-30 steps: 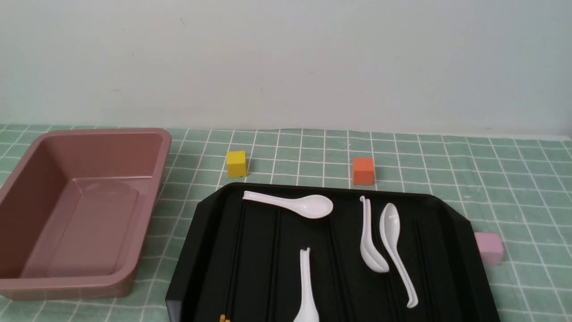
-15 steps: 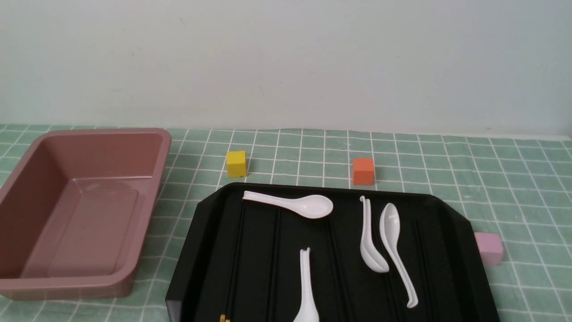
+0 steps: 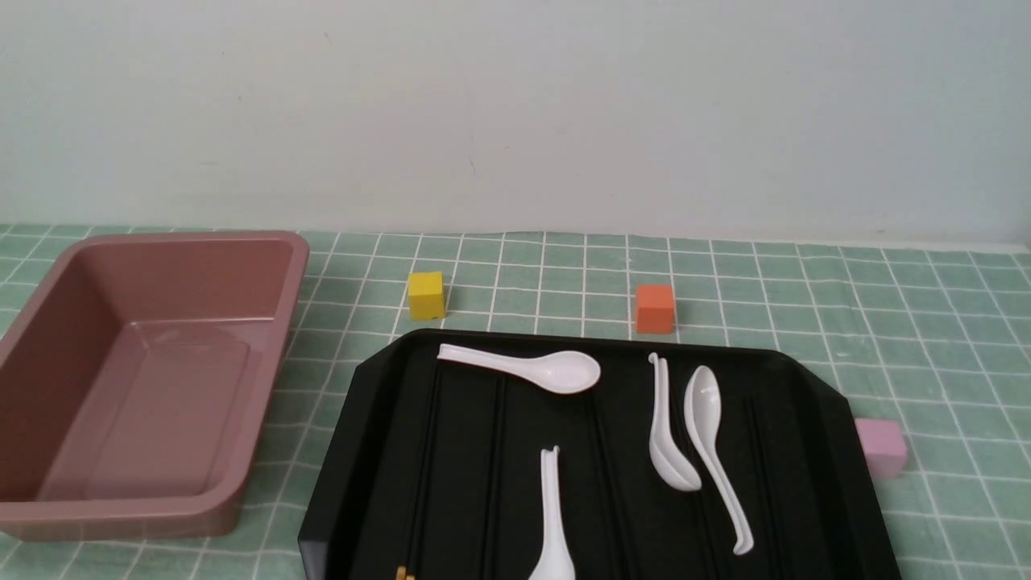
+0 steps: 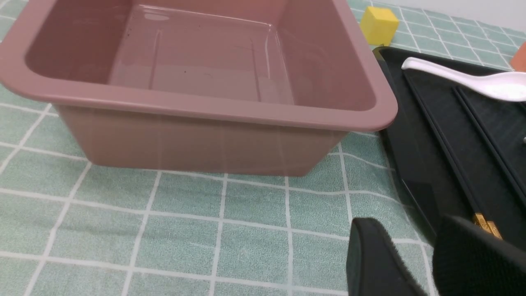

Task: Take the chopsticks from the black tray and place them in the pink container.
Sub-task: 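Reach over to the black tray and grasp a pair of chopsticks with the left gripper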

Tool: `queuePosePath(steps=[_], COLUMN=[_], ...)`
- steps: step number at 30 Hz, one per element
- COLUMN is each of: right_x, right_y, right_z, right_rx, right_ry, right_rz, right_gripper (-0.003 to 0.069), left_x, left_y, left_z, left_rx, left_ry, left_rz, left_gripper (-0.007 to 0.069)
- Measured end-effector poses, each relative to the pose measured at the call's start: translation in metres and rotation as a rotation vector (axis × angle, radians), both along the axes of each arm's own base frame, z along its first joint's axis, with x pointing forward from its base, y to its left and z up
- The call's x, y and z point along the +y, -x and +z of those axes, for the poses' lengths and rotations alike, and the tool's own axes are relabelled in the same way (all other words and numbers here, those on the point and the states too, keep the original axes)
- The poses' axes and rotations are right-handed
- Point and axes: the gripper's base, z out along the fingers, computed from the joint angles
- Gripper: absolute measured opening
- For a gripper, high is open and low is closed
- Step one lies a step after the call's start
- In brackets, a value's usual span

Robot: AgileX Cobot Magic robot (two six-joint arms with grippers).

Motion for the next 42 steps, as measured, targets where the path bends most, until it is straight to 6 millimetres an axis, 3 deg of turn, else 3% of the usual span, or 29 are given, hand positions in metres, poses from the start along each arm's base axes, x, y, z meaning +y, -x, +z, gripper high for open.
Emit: queuePosePath(steps=[11,14,18,21,28,31,33,35,37,40,42], right_x=[0.0,0.0,0.0,0.0,0.0,0.0,0.0,0.0,0.0,0.0,0.0], right_y=[0.0,0.0,0.0,0.0,0.0,0.0,0.0,0.0,0.0,0.0,0.0], right_z=[0.0,0.0,0.0,0.0,0.0,0.0,0.0,0.0,0.0,0.0,0.0], right_rx=[0.0,0.0,0.0,0.0,0.0,0.0,0.0,0.0,0.0,0.0,0.0], right_ry=[0.0,0.0,0.0,0.001,0.001,0.001,0.001,0.001,0.001,0.001,0.001], right_rz=[0.0,0.0,0.0,0.0,0.0,0.0,0.0,0.0,0.0,0.0,0.0], right_gripper=[0.024,0.024,0.024,0.024,0.024,0.024,0.024,0.024,0.024,0.024,0.024], left_x=[-0.001,-0.006,-0.015,-0.019,-0.013,-0.011,-0.011,-0.013,-0.021,-0.032,-0.038], left_y=[0.0,0.001,0.002,0.002,-0.001,0.0,0.006,0.006,-0.002,-0.023,-0.047], left_z=[0.001,0.001,0.005,0.01,0.025,0.043,0.079,0.102,0.128,0.143,0.145], left_rx=[-0.003,0.028,0.11,0.139,0.032,-0.036,-0.142,-0.157,-0.069,0.183,0.449], left_ry=[0.034,0.252,0.718,0.968,1.233,1.231,1.149,1.061,0.886,0.663,0.486], left_rz=[0.001,0.017,0.047,0.062,0.101,0.074,0.004,-0.031,-0.076,-0.116,-0.123], left_gripper=[0.0239,0.0239,0.0239,0.0239,0.0231,0.0187,0.0092,0.0028,-0.0013,-0.0013,-0.0013])
